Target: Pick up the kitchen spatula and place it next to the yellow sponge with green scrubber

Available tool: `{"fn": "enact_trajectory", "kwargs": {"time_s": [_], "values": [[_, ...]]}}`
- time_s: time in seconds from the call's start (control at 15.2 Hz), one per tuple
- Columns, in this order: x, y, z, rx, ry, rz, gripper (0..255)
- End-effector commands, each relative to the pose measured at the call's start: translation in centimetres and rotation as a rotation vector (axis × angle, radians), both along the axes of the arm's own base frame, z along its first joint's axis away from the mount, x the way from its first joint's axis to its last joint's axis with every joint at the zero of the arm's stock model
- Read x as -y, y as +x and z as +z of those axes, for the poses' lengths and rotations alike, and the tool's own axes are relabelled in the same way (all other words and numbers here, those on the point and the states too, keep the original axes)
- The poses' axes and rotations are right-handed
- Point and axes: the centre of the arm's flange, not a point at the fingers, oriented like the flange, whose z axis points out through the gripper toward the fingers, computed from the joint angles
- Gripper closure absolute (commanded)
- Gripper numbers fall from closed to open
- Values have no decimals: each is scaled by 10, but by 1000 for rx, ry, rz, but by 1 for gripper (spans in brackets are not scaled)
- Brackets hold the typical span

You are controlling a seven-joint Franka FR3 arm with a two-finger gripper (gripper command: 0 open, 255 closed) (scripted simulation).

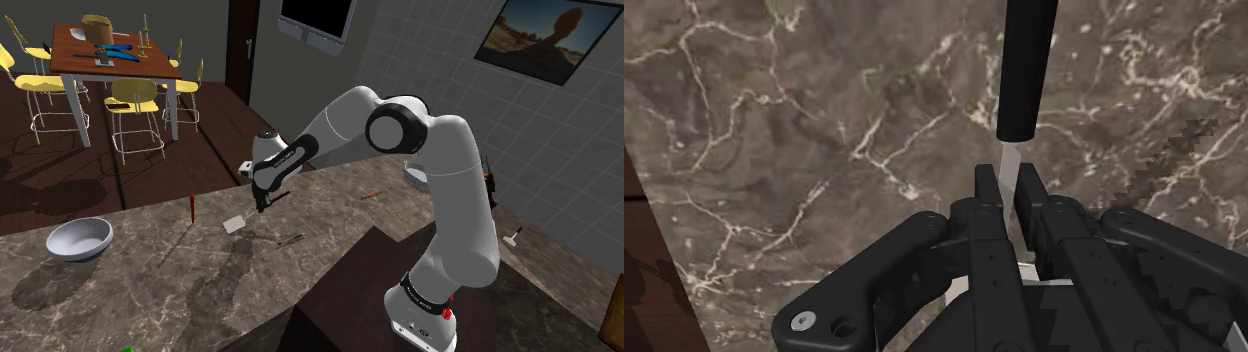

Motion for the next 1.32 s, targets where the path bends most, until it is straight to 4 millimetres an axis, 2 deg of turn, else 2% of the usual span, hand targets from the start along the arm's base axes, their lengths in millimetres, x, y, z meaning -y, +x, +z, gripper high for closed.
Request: {"fn": "enact_trajectory", "kwargs": {"time_s": [0.0, 0.46, 1.25], "values": [[0, 1, 10, 0, 0, 0, 255], [0, 1, 46, 0, 0, 0, 255], [-158, -5, 46, 0, 0, 0, 255]]}}
